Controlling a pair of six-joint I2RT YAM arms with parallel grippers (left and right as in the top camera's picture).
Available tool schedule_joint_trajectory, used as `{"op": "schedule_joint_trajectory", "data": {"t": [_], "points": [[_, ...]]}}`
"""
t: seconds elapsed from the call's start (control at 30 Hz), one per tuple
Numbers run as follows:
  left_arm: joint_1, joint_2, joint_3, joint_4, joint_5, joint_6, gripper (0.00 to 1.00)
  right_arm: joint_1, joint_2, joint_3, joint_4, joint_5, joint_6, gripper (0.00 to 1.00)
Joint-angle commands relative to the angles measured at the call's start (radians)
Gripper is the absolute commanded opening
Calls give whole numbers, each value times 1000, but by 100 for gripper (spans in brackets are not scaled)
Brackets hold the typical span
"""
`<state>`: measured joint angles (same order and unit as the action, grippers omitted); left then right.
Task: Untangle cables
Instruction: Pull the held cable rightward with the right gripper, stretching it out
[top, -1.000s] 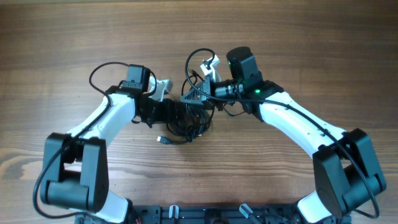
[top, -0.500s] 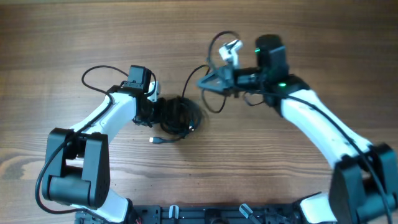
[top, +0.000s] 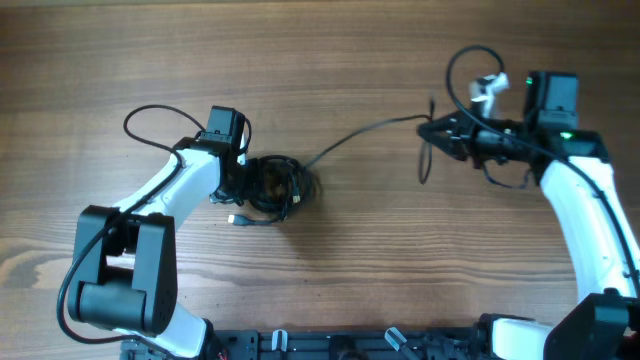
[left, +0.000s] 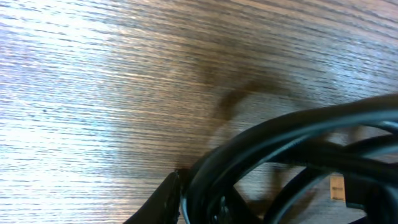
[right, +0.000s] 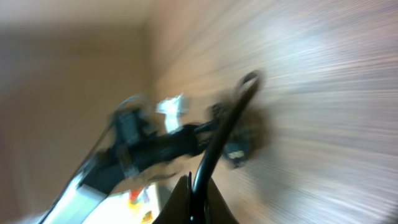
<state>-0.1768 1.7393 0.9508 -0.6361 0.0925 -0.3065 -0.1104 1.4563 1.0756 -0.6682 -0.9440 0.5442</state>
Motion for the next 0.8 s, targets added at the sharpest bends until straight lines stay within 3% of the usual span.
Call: {"op": "schedule_joint_trajectory", "data": {"t": [0.0,0.17,0.23,0.47,0.6,0.67,0.77], "points": [[5,10,-3,-10,-98,-34,21,-86,-20,11,-87,404,-126,4],[23,10,-3,-29,-174,-95,19,-152,-20,11,-173,752,-110,4],[38,10,-3,-31,-172,-96,19,-165,-20,11,-208,898,-32,4],[44,10,-3,-26,-145,-102,19,-166,-14,11,-216,984,-21,4],[44,10,-3,-22,-127,-97,20,-164,16,11,-230,938,-124,4],[44,10,-3,-23,-128,-95,20,-164,42,10,-243,1060,-116,4],[51,10,-3,-27,-145,-95,27,-164,84,9,-260,1235,24,4]]}}
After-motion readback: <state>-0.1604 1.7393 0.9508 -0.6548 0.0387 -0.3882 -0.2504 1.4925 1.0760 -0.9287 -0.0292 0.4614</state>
